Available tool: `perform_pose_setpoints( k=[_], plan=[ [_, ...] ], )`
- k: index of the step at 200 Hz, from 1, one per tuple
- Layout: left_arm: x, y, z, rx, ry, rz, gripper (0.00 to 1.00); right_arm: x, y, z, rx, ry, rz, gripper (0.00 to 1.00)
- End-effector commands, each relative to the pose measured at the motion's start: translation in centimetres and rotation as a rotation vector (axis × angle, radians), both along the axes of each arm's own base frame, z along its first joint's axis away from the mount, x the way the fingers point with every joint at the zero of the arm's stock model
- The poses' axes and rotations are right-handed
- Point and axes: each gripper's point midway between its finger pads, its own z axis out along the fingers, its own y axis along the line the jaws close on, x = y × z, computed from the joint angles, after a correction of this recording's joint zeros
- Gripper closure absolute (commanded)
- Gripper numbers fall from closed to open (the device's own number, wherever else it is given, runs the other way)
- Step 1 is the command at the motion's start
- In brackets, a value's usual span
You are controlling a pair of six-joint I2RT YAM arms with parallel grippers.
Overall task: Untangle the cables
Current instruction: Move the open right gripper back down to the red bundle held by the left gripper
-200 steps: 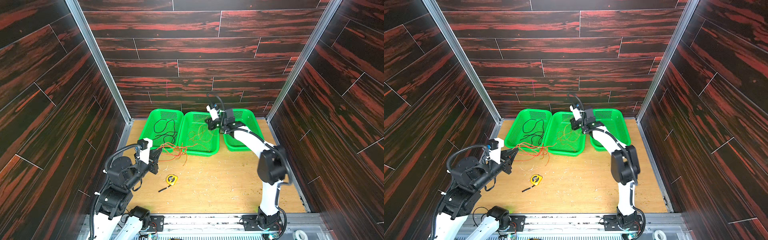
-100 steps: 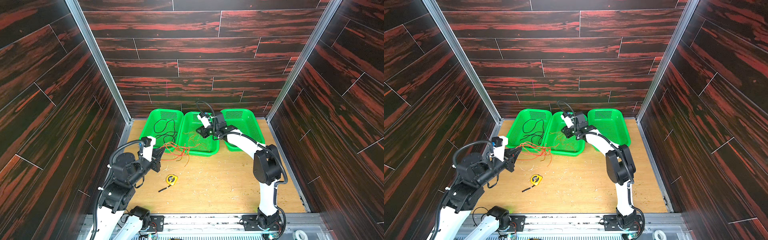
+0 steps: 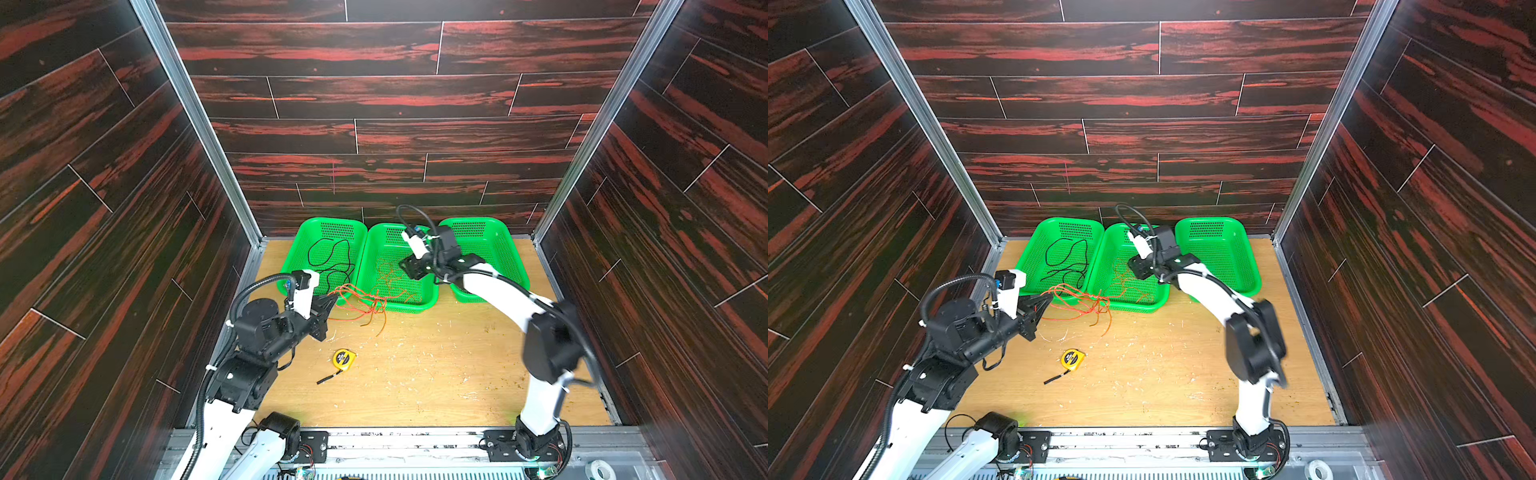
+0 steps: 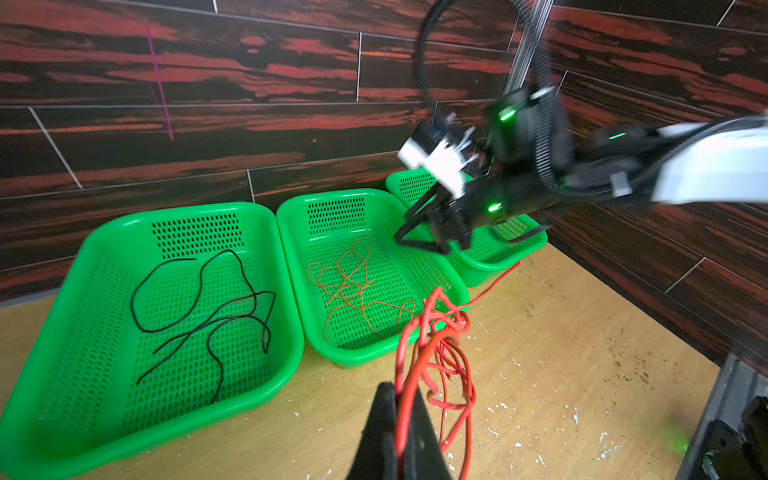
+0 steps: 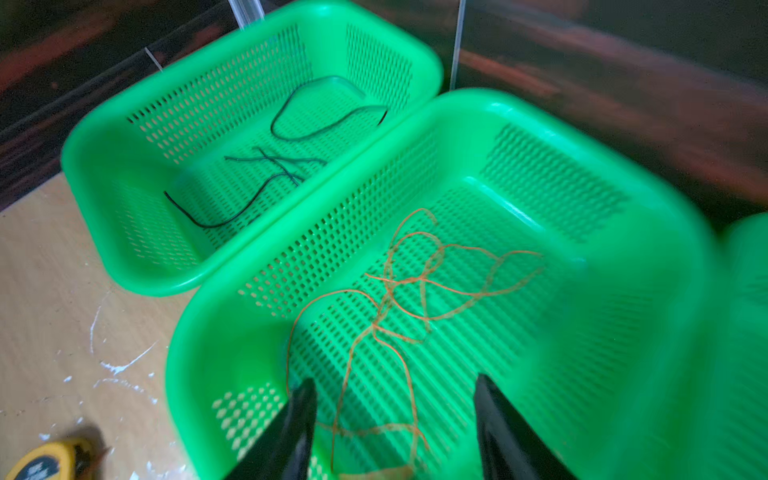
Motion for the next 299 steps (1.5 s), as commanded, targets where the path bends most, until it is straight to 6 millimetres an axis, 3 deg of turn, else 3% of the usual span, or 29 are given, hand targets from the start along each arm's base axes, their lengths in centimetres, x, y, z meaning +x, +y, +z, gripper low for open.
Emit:
perform_pose_setpoints(
  k=[1, 22, 56, 100, 121, 169, 220, 251, 299],
  plan=[
    [0.2, -0.8, -0.1, -0.012, -0.009, -0.034, 1.00, -1.6, -2.6, 4.9, -0.005, -0.120, -0.039, 0.36],
    [0.5, -1.1, -0.8, -0.004, 0.012, -0.044, 1.00, -3.6, -4.1, 6.1, 0.001, -0.139, -0.047, 0.36],
    [0.8, -1.5, -1.7, -0.011, 0.030, -0.052, 1.00, -6.9, -4.8, 7.5, 0.032, -0.132, 0.007, 0.36],
    [1.5, -2.1, -2.8, -0.022, 0.046, -0.058, 1.00, -11.0, -3.6, 8.8, 0.120, -0.117, 0.140, 0.36],
    [1.9, -2.4, -3.3, -0.026, 0.050, -0.060, 1.00, -12.0, -3.4, 9.2, 0.147, -0.121, 0.168, 0.37],
    [2.4, -3.2, -4.8, -0.045, 0.068, -0.081, 1.00, -13.7, -2.6, 7.8, 0.138, -0.074, 0.208, 0.41],
    [2.4, -6.2, -5.7, -0.042, 0.118, -0.192, 1.00, -17.1, -2.0, 7.0, 0.209, -0.050, 0.278, 0.46],
    [2.1, -8.0, -5.1, 0.003, 0.128, -0.252, 1.00, -19.6, -1.8, 6.9, 0.270, -0.052, 0.333, 0.48],
    [1.5, -10.1, -6.4, 0.048, 0.173, -0.294, 1.00, -21.2, -0.6, 5.0, 0.281, -0.019, 0.363, 0.55]
  ],
)
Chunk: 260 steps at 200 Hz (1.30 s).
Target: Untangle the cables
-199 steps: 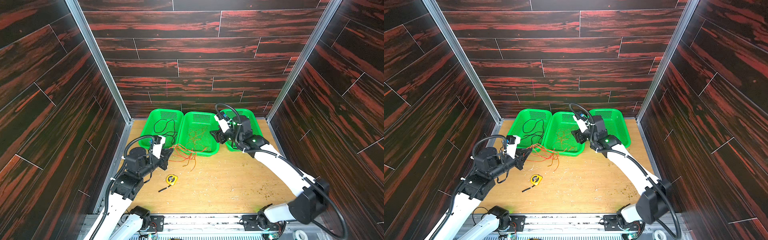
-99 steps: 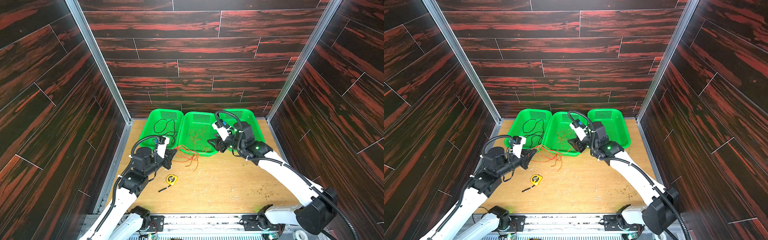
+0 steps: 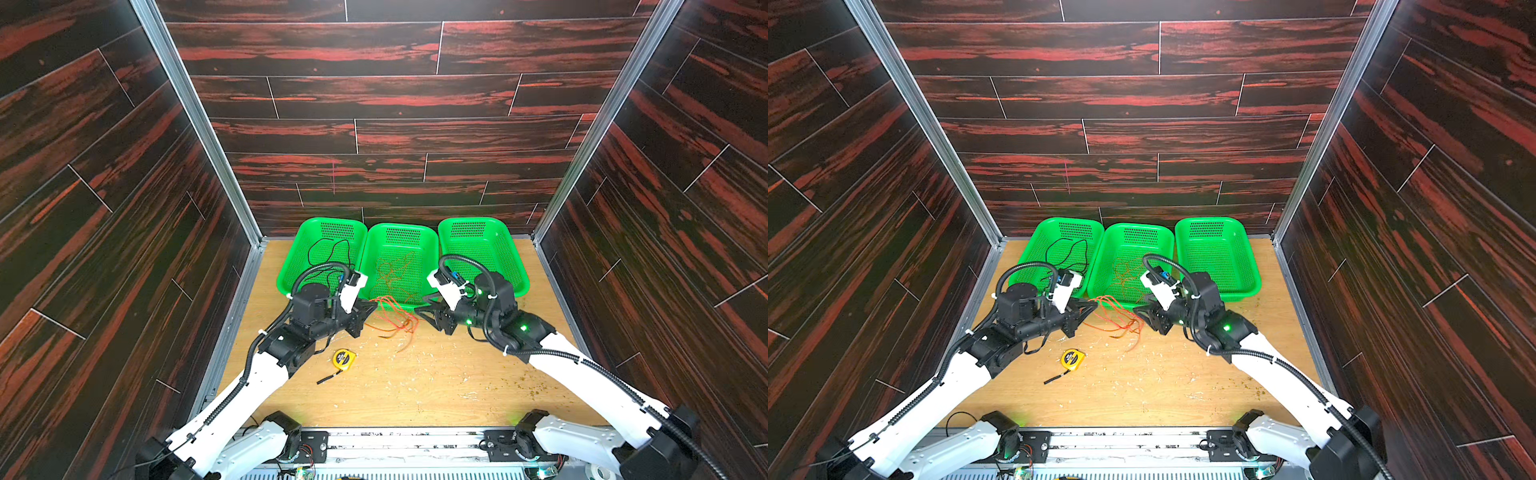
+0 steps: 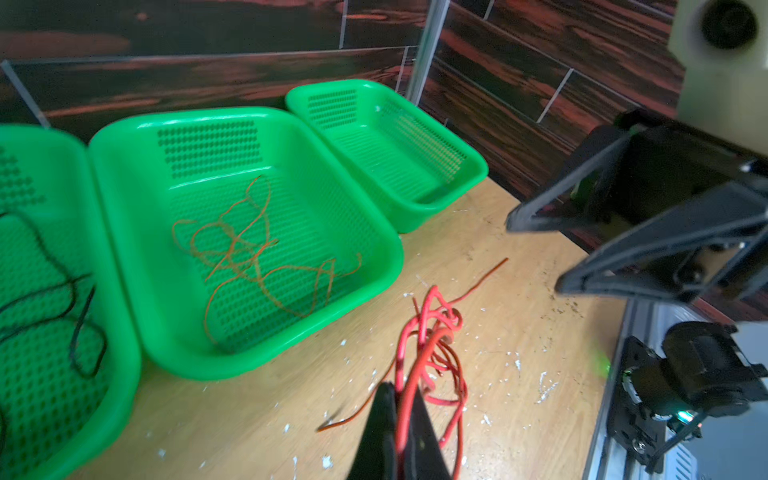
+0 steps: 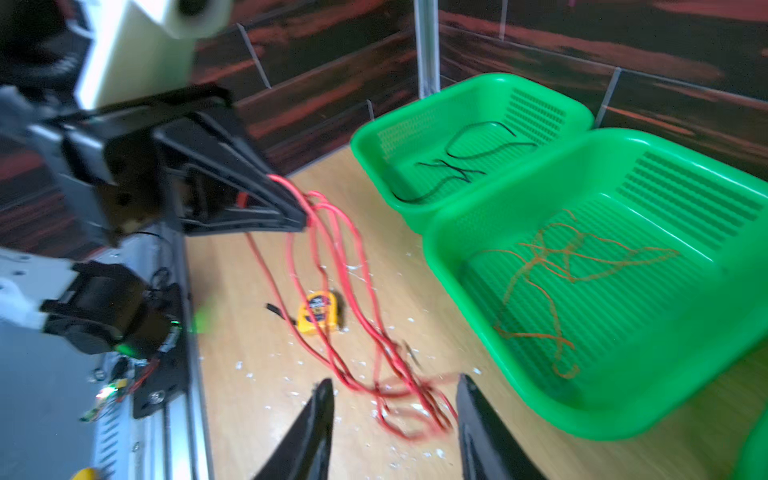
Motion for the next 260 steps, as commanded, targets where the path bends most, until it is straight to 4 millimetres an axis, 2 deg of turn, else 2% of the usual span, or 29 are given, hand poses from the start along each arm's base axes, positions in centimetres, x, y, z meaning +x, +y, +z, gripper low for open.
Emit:
perform_pose_setpoints(
  k=[1, 45, 76, 142, 181, 229, 260],
  plan=[
    [-0.3, -0.9, 0.0, 0.026, -0.006, -0.026, 1.00, -0.9, 1.0, -0.1, 0.024, -0.006, 0.028, 0.55],
    [-0.8, -2.3, -0.8, 0.073, 0.004, -0.049, 1.00, -1.6, 1.9, -1.1, 0.060, 0.012, 0.041, 0.63],
    [-1.6, -3.1, -1.5, 0.126, -0.005, -0.092, 1.00, -1.0, 2.0, -2.6, 0.042, 0.027, 0.002, 0.62],
    [-2.9, -3.0, -2.3, 0.219, -0.029, -0.143, 1.00, -0.4, 1.9, -4.3, -0.009, 0.022, -0.012, 0.67],
    [-3.2, -2.8, -2.0, 0.234, -0.053, -0.144, 1.00, -0.7, 2.8, -4.8, -0.009, 0.052, 0.033, 0.71],
    [-3.4, -2.8, -1.7, 0.242, -0.075, -0.151, 1.00, -1.2, 3.5, -4.7, 0.019, 0.085, 0.074, 0.71],
    [-3.7, -2.7, -1.8, 0.246, -0.071, -0.160, 1.00, -0.7, 3.3, -5.1, 0.018, 0.095, 0.041, 0.82]
  ],
)
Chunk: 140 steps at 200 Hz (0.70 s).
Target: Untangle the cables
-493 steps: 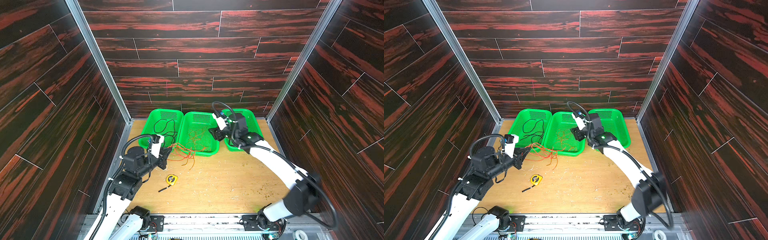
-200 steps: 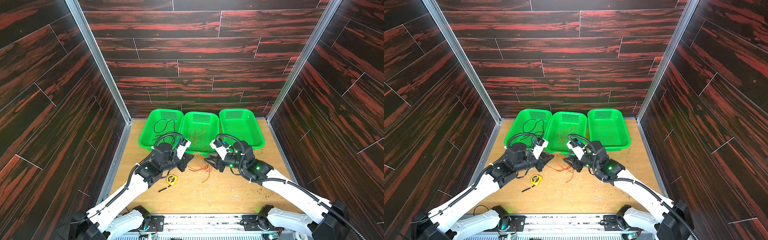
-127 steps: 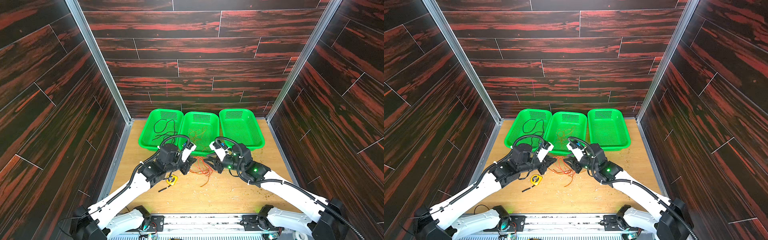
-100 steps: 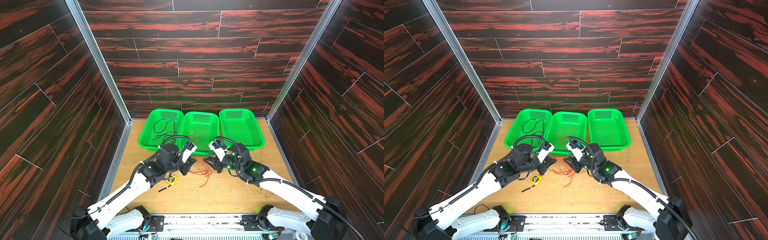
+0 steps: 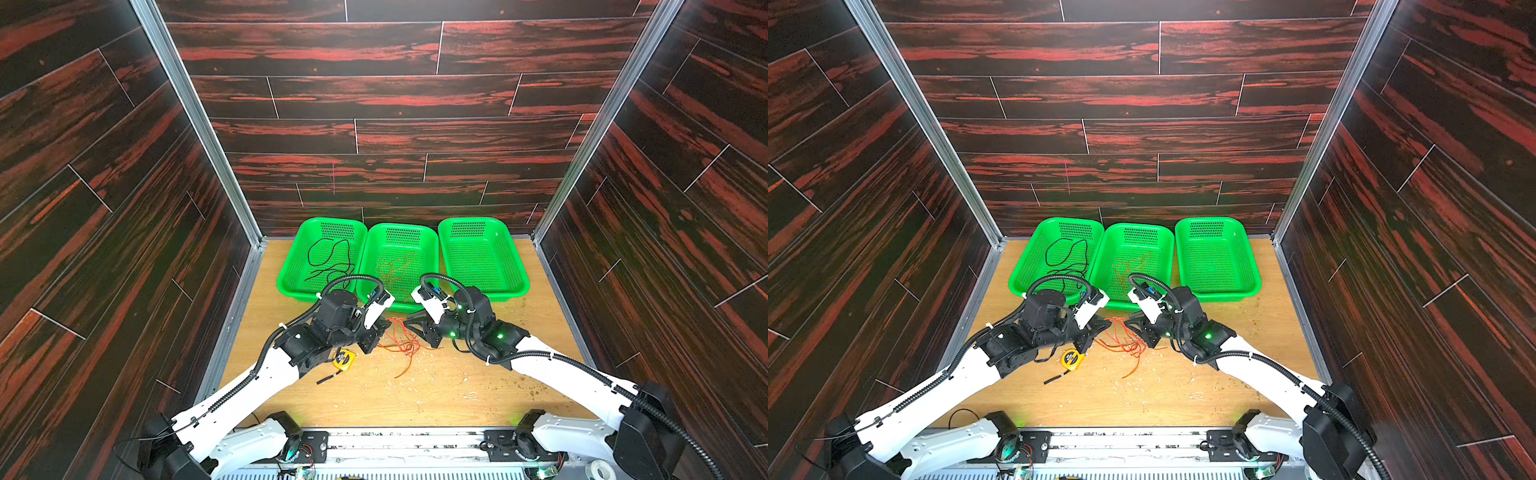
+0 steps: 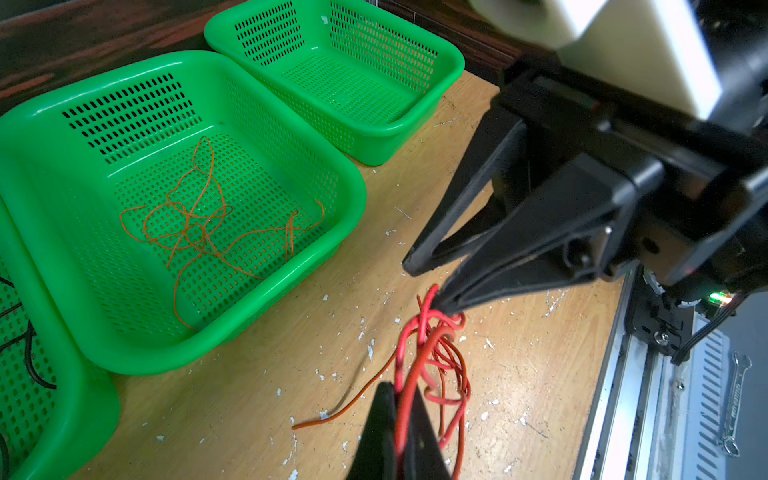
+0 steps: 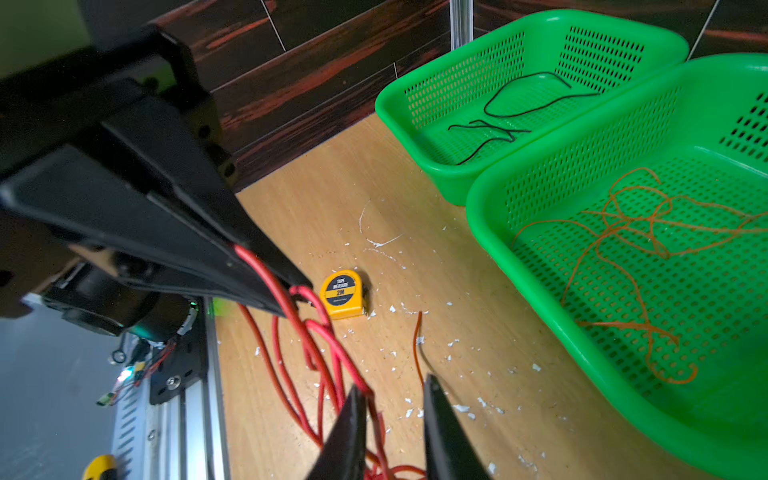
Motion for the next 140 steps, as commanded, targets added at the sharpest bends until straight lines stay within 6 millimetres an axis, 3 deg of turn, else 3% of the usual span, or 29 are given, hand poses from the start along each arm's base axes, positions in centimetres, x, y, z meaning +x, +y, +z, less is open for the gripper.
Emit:
perform_pose_setpoints(
  k=[1, 52, 93, 140],
  plan=[
    [-0.4, 0.1, 1.8, -0.010, -0.054, -0.025, 1.00, 0.2, 0.6, 0.3, 0.022, 0.005, 0.003, 0.82],
    [-0.5, 0.1, 2.3, -0.026, -0.057, -0.019, 1.00, 1.4, 0.3, 0.1, 0.030, 0.022, -0.078, 1.00],
    [-0.3, 1.5, 1.3, 0.014, -0.061, 0.050, 1.00, 2.6, -2.1, 0.2, 0.020, -0.019, -0.234, 1.00],
    [-0.2, 2.2, 1.3, 0.003, -0.065, 0.096, 1.00, 3.4, -3.2, -0.7, -0.025, -0.011, -0.310, 1.00]
  ],
)
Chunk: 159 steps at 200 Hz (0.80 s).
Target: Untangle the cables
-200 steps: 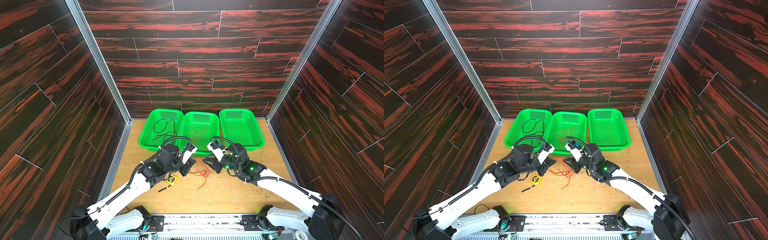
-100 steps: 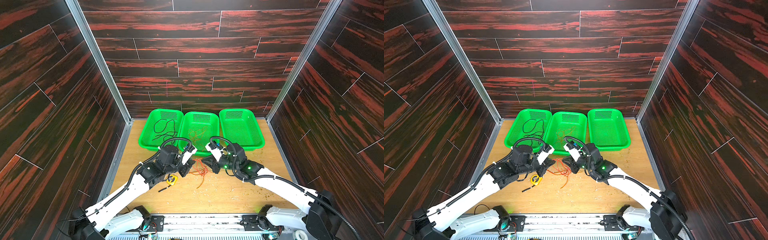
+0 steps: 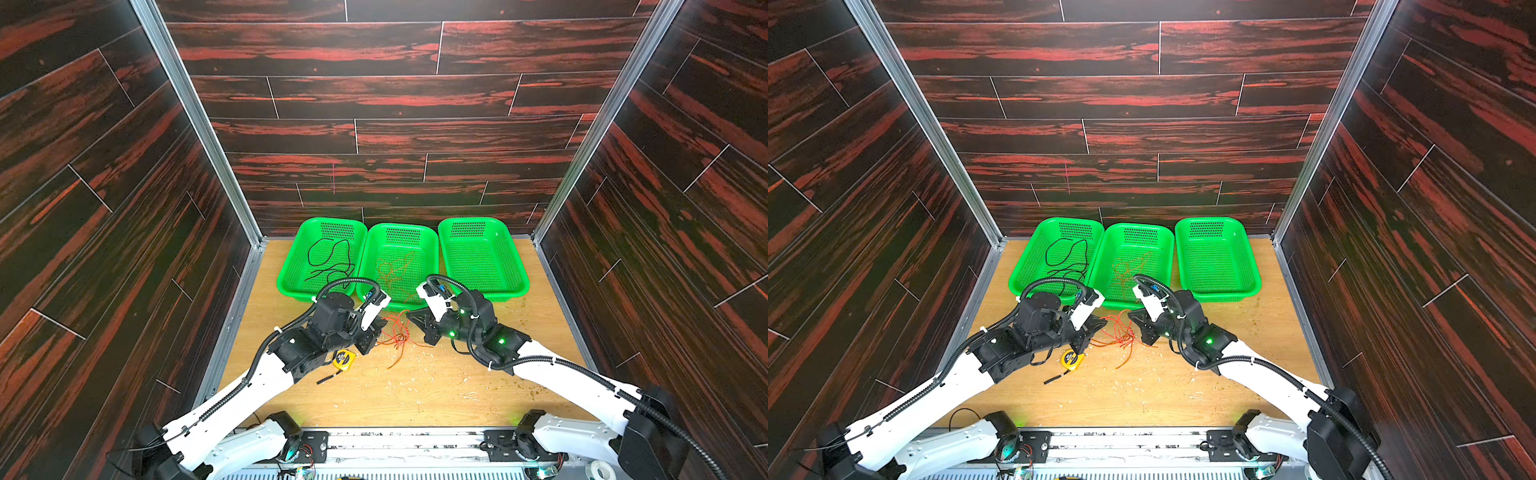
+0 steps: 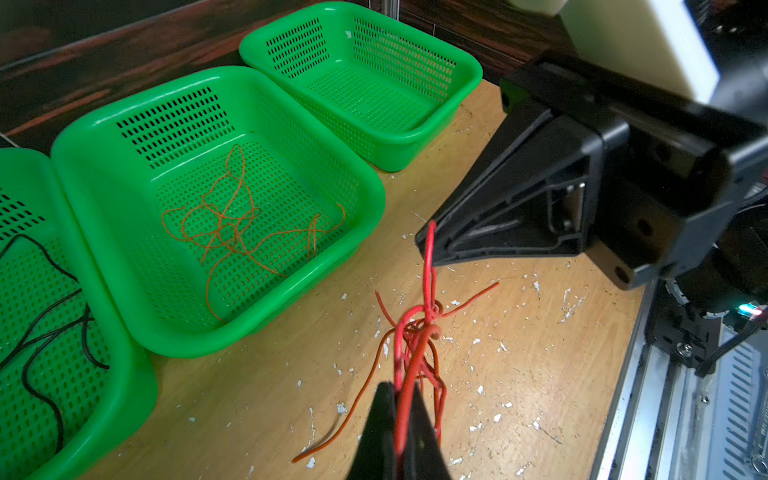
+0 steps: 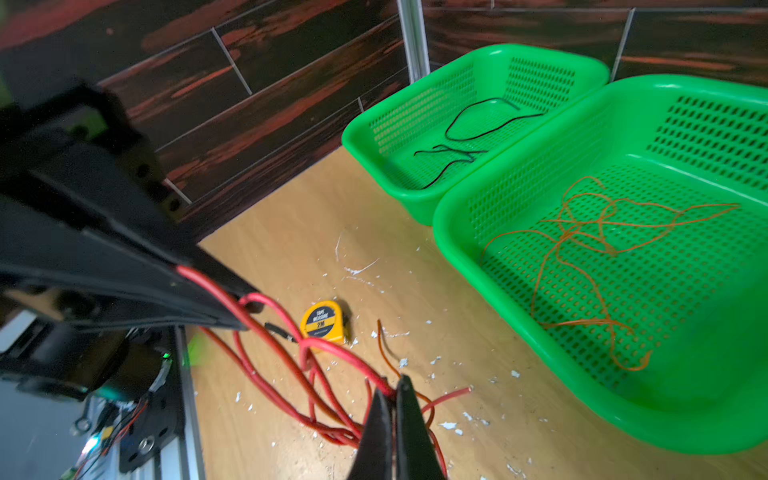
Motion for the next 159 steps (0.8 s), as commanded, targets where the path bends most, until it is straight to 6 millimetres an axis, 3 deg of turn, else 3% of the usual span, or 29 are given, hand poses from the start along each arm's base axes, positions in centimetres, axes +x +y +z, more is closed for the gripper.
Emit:
perform_pose_setpoints(
  k=[1, 107, 141, 159],
  plan=[
    [-0.4, 0.9, 0.4, -0.003, -0.021, 0.027, 1.00, 1.7, -2.4, -1.5, -0.063, 0.017, -0.153, 1.00],
    [-0.4, 4.3, 0.8, 0.006, -0.045, 0.188, 1.00, 3.7, -8.5, -3.7, -0.111, 0.068, -0.423, 1.00],
    [-0.1, 5.4, 0.4, 0.027, -0.045, 0.246, 1.00, 4.5, -11.5, -4.5, -0.106, 0.110, -0.518, 1.00],
    [-0.3, 5.2, 0.2, 0.019, -0.037, 0.235, 1.00, 4.5, -12.5, -4.6, -0.099, 0.113, -0.522, 1.00]
  ],
)
